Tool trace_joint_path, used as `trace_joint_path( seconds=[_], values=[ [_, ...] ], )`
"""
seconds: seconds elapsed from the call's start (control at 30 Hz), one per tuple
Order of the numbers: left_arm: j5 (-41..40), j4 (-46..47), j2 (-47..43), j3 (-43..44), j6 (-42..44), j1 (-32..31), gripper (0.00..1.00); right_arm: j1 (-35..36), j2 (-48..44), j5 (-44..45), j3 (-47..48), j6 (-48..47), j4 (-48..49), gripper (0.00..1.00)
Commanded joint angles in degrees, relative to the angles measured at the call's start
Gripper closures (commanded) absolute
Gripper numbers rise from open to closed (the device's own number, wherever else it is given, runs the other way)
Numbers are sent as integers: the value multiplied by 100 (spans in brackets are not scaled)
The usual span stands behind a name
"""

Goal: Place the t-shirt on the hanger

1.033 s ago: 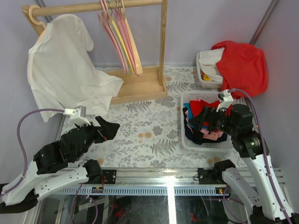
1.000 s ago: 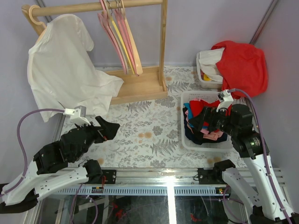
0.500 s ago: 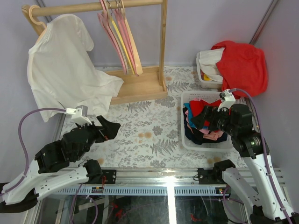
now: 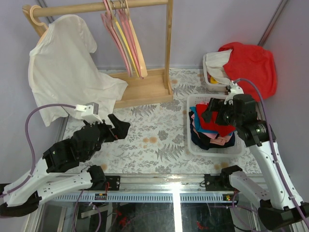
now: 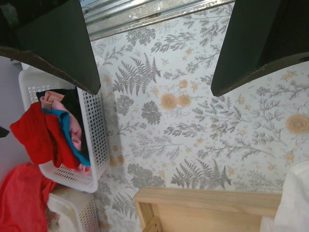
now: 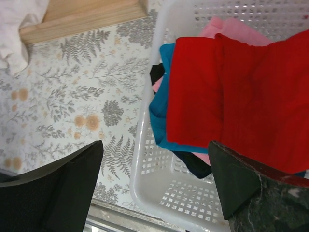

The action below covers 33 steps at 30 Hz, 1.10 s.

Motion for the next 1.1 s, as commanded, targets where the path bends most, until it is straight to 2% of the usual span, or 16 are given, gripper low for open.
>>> trace_joint_path(
  seconds=[0.0,0.13,0.23,0.4,0.7,0.8,0.97,1.07],
  values=[
    [-220,786,358,514,393,-8,0,29,240,869,424,-152,-351,7],
    [0,1106,705,483,480,-8,0,27,705,1032,201,-140,-378,20],
    [221,1239,873,387,418,-6,0,27,676,1205,-11,127,-88,27],
    [453,1382,819,128,305,-7,0,20,1308,2049,-121,142,96,29],
    [599,1344,610,-87,213,-8,0,-76,2463,2128,-191,45,648,36],
    [622,1357,602,-130,200,-3,0,-197,2616,2448,-249,31,748,45],
    [689,1367,571,-157,198,-8,0,-375,2698,2380,-189,6,799,57],
    [681,1322,516,-164,191,-3,0,-390,2686,2524,-149,-39,794,68]
  ],
)
